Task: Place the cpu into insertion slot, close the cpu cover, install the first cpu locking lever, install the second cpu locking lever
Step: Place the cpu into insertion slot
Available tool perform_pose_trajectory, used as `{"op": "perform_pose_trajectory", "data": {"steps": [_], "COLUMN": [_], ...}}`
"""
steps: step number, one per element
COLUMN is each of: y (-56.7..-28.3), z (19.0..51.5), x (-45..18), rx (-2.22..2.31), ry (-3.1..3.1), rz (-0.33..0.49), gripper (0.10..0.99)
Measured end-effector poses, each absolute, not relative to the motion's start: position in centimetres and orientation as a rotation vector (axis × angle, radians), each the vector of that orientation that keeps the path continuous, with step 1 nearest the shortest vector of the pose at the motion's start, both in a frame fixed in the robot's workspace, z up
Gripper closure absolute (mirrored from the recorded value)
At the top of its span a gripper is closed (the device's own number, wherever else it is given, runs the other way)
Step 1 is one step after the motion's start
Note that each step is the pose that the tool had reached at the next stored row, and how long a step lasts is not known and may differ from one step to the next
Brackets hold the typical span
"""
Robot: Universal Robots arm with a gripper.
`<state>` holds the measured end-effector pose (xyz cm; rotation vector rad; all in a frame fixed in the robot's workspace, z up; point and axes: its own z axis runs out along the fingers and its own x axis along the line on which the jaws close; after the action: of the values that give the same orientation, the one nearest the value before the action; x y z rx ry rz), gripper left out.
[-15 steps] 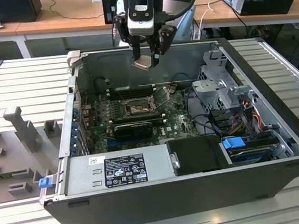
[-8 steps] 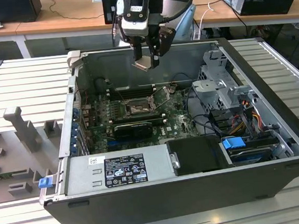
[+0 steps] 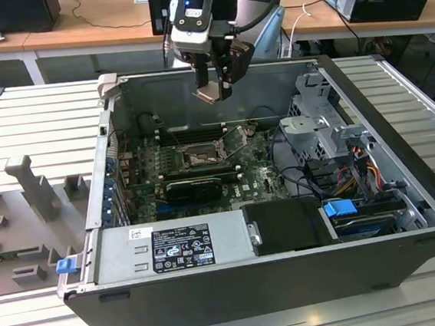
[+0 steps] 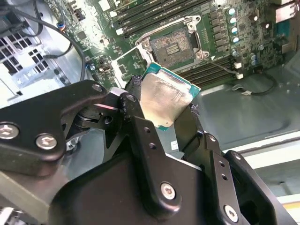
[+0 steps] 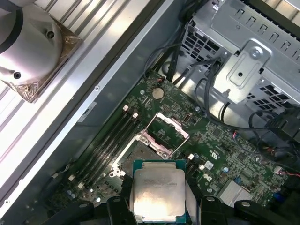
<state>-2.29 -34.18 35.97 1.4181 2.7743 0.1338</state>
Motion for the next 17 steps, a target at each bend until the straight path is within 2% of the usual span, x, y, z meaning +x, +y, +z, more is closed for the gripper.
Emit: {"op": "perform_pose_trajectory", "data": {"steps": [17], "y": [-34.19], "z": [35.35], "x": [-2.29], "rx": [1.927], "ry": [2.428], "rz": [0.123], "gripper": [0.557]}}
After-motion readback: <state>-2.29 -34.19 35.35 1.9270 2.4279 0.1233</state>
